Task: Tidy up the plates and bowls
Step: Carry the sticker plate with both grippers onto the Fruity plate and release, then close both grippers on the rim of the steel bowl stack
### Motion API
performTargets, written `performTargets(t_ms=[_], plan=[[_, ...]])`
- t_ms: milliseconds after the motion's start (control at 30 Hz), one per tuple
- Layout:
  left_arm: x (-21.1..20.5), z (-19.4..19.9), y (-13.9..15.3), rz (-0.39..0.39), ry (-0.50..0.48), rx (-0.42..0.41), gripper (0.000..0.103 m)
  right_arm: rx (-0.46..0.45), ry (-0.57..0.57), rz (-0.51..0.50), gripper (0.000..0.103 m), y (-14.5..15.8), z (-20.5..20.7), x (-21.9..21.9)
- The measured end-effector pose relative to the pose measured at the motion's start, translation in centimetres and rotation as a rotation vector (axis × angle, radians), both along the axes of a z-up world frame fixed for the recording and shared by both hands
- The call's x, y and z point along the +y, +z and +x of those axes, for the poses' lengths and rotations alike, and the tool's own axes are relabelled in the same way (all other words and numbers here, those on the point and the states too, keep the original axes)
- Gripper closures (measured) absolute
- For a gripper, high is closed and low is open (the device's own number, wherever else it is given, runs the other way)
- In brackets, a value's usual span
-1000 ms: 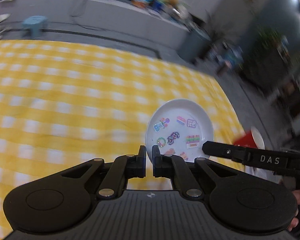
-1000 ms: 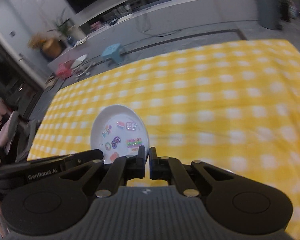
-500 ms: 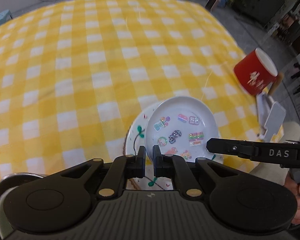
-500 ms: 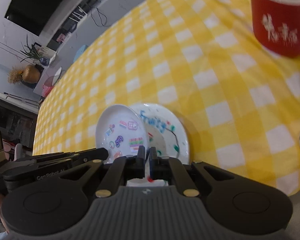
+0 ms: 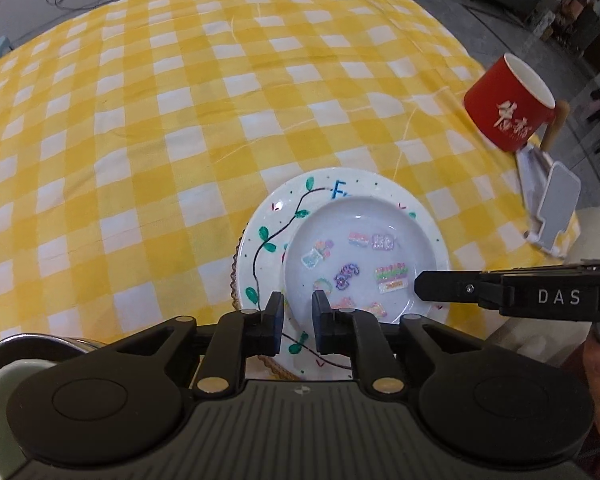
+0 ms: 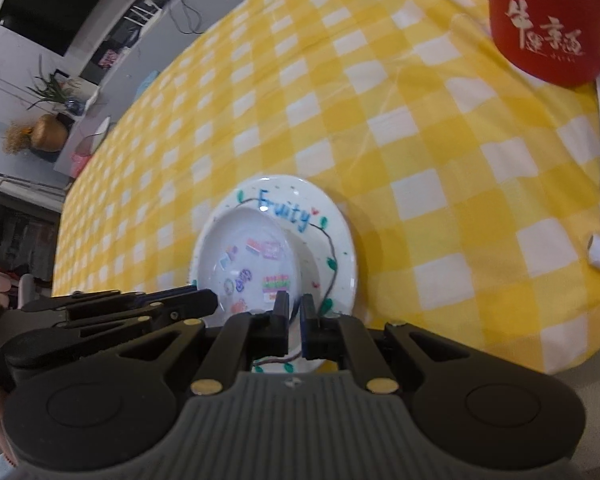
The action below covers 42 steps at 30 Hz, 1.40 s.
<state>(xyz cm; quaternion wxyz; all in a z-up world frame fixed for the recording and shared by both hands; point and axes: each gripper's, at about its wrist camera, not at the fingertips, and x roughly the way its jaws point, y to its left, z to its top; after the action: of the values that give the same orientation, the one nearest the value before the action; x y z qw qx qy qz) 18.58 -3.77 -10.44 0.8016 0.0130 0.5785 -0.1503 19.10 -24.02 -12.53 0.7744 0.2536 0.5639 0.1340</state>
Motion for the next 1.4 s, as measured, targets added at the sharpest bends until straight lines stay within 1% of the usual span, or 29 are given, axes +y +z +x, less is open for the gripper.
performTargets(t_ms=[67,133,167,200,233,267,300,333,367,400,467,533,567,600,633,667,700,733,767,833,867,967,1033,1100,1133,1200,1267,1400], plan=[[0.0,-0.1,0.0,-0.004,-0.007,-0.005,0.072,0.012,-0.004,-0.001,0.098,-0.3,-0.3,-0.2],[-0.1,-0.3,0.4,-0.012,-0.024,-0.022,0.07,0.021,-0.006,0.003,0.096,-0.4,-0.4,-0.3],[0.0,-0.5,0.7,-0.014,-0.036,-0.037,0.066,0.027,-0.007,0.007,0.091,-0.3,-0.3,-0.4],[0.0,-0.6,1.2,-0.02,-0.044,-0.052,0.064,0.029,-0.007,0.019,0.078,-0.1,-0.3,-0.4],[0.3,-0.9,1.7,-0.028,-0.047,-0.068,0.057,0.02,-0.013,0.032,0.069,0.2,-0.5,-0.5],[0.6,-1.1,2.4,-0.041,-0.045,-0.087,0.051,0.002,-0.022,0.039,0.054,0.7,-0.8,-0.6],[0.9,-1.3,3.2,-0.057,-0.038,-0.111,0.049,-0.021,-0.027,0.027,0.048,1.3,-0.9,-0.6],[1.4,-1.6,4.0,-0.073,-0.028,-0.137,0.047,-0.044,-0.026,0.006,0.047,2.0,-1.1,-0.6],[1.9,-2.0,5.0,-0.09,-0.014,-0.165,0.043,-0.064,-0.018,-0.011,0.041,2.5,-1.3,-0.6],[2.6,-2.4,6.1,-0.107,0.0,-0.193,0.04,-0.077,-0.008,-0.017,0.034,2.8,-1.4,-0.5],[4.1,-3.1,8.1,-0.129,0.035,-0.252,0.03,-0.107,-0.011,-0.03,0.032,3.8,-1.8,-0.5],[5.8,-4.0,9.7,-0.115,0.111,-0.304,0.026,-0.159,-0.013,-0.085,0.027,5.2,-2.2,0.1],[6.8,-4.5,10.3,-0.088,0.16,-0.321,0.024,-0.188,-0.001,-0.11,0.022,5.9,-2.3,0.7],[7.6,-4.8,10.5,-0.055,0.205,-0.334,0.023,-0.214,0.021,-0.119,0.022,6.7,-2.4,1.6],[8.4,-5.2,10.5,-0.005,0.254,-0.342,0.021,-0.231,0.05,-0.114,0.021,7.2,-2.5,2.6],[9.2,-5.6,10.3,0.062,0.312,-0.337,0.02,-0.245,0.087,-0.095,0.02,7.8,-2.6,3.7],[9.9,-5.8,9.8,0.12,0.366,-0.319,0.02,-0.256,0.128,-0.069,0.018,8.2,-2.7,5.0],[10.7,-5.9,9.1,0.157,0.413,-0.295,0.022,-0.263,0.161,-0.046,0.018,8.4,-2.8,6.3],[11.5,-5.9,8.3,0.164,0.447,-0.267,0.023,-0.263,0.187,-0.027,0.018,8.3,-2.9,7.7],[13.1,-6.0,6.7,0.12,0.484,-0.197,0.025,-0.229,0.236,-0.011,0.018,7.6,-3.0,10.4],[13.7,-6.1,6.0,0.091,0.496,-0.167,0.025,-0.199,0.257,-0.006,0.021,6.9,-3.0,11.5],[15.0,-6.7,4.2,0.038,0.513,-0.116,0.025,-0.088,0.302,0.036,0.028,4.4,-2.8,14.2],[15.6,-6.9,3.2,0.0,0.514,-0.08,0.025,-0.036,0.312,0.031,0.031,2.9,-2.7,15.5],[16.1,-6.7,2.2,-0.041,0.53,-0.042,0.025,-0.01,0.329,0.021,0.033,1.7,-2.6,16.4],[16.5,-6.9,1.6,-0.065,0.544,-0.026,0.023,-0.001,0.334,0.025,0.035,1.2,-2.6,16.7],[16.9,-6.8,0.9,-0.14,0.553,-0.031,0.023,0.02,0.334,0.068,0.042,0.2,-2.2,17.0],[17.4,-7.2,0.2,-0.209,0.574,-0.012,0.021,0.032,0.327,0.074,0.048,0.1,-1.6,17.2],[18.4,-7.4,-1.4,-0.36,0.615,0.041,0.021,0.02,0.32,0.104,0.046,-0.4,-1.8,16.9]])
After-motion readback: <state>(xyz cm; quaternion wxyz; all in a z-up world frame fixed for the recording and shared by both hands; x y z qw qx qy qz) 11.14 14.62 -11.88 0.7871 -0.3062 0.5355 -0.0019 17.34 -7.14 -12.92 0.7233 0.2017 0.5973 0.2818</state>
